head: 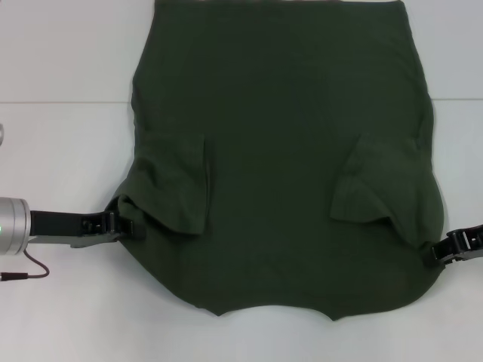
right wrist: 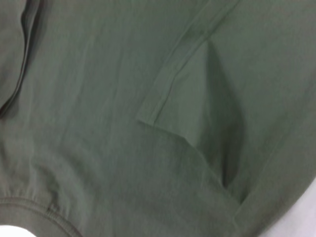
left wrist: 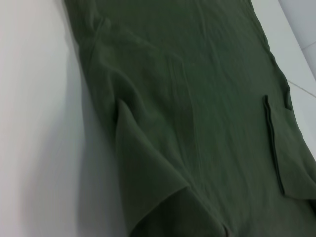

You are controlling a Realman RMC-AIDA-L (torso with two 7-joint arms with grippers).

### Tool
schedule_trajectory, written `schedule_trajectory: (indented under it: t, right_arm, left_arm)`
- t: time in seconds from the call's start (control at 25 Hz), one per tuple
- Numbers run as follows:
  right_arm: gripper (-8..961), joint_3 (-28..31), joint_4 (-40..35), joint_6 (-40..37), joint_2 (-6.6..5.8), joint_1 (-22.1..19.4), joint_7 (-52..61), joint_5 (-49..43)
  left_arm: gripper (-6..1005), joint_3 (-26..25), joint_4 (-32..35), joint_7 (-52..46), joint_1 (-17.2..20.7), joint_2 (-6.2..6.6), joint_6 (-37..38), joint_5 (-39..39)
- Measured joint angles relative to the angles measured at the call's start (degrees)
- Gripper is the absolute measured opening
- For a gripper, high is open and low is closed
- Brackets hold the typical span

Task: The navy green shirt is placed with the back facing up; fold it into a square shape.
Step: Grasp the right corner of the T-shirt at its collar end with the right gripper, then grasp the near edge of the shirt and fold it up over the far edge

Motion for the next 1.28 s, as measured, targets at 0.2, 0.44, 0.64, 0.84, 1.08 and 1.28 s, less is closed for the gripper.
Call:
schedule_trajectory:
  t: [0.2, 0.44, 0.64, 0.84, 1.08, 1.28]
  right_arm:
    - [358, 0.16, 0.02, 0.02, -0.11, -0.05, 0.00, -0.05]
    - [43, -0.04, 0.01, -0.29, -0.19, 0.13, -0.76, 0.09]
    - [43, 0.21, -0.25, -3.29, -0.62, 0.25, -3.96, 0.22]
    - [43, -0.03, -0.32, -9.90, -1.54, 0.01, -7.98, -0.01]
    - [42, -0.19, -0.10, -19.21, -1.85, -0.66, -16.02, -0.22]
    - [42, -1.83, 0.13, -22.74, -0.83, -1.44, -20.25, -1.41]
  left_arm:
    - [29, 0.00, 0.02, -0.08, 0.04, 0.00, -0.18, -0.20]
    - [29, 0.00, 0.15, 0.34, 0.03, 0.00, -0.23, -0.16]
    - [29, -0.66, 0.01, 0.76, 0.21, 0.04, 2.19, -0.18]
    - [29, -2.21, 0.20, 1.44, 0.58, 1.24, 10.25, 0.28]
    - [29, -7.22, 0.24, 1.33, 1.01, 2.37, 18.57, 6.31]
    - [29, -9.56, 0.11, 1.78, 1.86, 2.66, 26.54, 11.17]
